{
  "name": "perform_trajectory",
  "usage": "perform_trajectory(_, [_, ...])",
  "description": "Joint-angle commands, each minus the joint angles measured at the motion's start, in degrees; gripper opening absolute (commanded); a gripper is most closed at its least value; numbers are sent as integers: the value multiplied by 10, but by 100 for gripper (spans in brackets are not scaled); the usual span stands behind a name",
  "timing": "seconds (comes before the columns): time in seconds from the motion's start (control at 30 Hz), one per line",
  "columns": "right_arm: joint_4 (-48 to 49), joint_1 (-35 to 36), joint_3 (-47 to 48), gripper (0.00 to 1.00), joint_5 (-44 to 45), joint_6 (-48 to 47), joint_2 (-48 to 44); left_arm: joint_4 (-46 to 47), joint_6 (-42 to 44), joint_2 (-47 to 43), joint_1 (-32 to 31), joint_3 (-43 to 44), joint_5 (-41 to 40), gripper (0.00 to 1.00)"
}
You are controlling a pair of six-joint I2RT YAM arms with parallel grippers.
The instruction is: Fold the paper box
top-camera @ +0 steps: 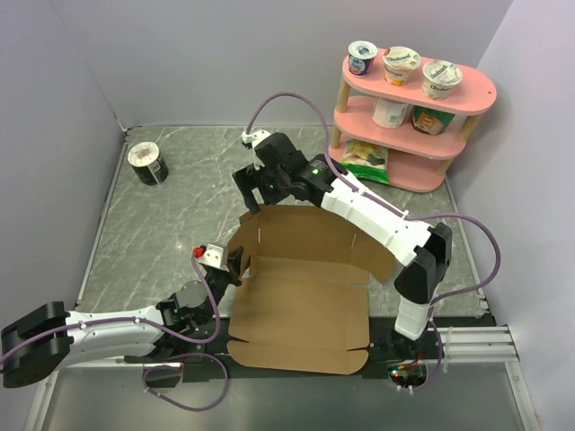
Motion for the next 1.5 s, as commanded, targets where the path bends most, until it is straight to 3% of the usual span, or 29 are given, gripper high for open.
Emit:
perform_trajectory(0.0, [-25, 5, -22, 99, -33, -13, -32, -10, -23, 2, -4, -9, 12, 1])
perform_trajectory(0.13, [2, 0, -57, 100, -40, -7, -62, -8, -38, 11, -4, -16, 25, 1])
perform_trajectory(0.27, [40, -22, -78, 100, -102, -6, -86, 4, -39, 14, -4, -26, 38, 1])
perform_trajectory(0.4, [32, -26, -60, 100, -79, 4, -93, 4, -34, 24, -5, -20, 42, 1])
perform_trajectory(0.47, [44, -21, -78, 100, -43, 22, -117, 3, -32, 32, -4, -17, 46, 1])
perform_trajectory(0.63, [87, 17, -122, 100, 170, 103, -211, -1, -31, 38, -6, -14, 47, 1])
perform_trajectory(0.73, [150, 51, -191, 100, 209, 169, -263, 8, -28, 31, -6, -21, 50, 1])
perform_trajectory(0.83, [194, 87, -252, 100, 260, 258, -268, 10, -30, 18, -7, -25, 50, 1])
perform_trajectory(0.97, [169, 144, -185, 100, 339, 319, -206, 11, -31, 10, -8, -29, 53, 1])
perform_trajectory(1.1, [176, 187, -94, 100, 396, 218, -128, 14, -34, 12, -8, -30, 53, 1])
perform_trajectory(1.23, [132, 165, -27, 100, 354, 100, -87, 15, -36, 13, -8, -30, 52, 1])
perform_trajectory(1.47, [243, 116, -174, 100, 164, -118, -171, 20, -38, 16, -9, -30, 52, 1])
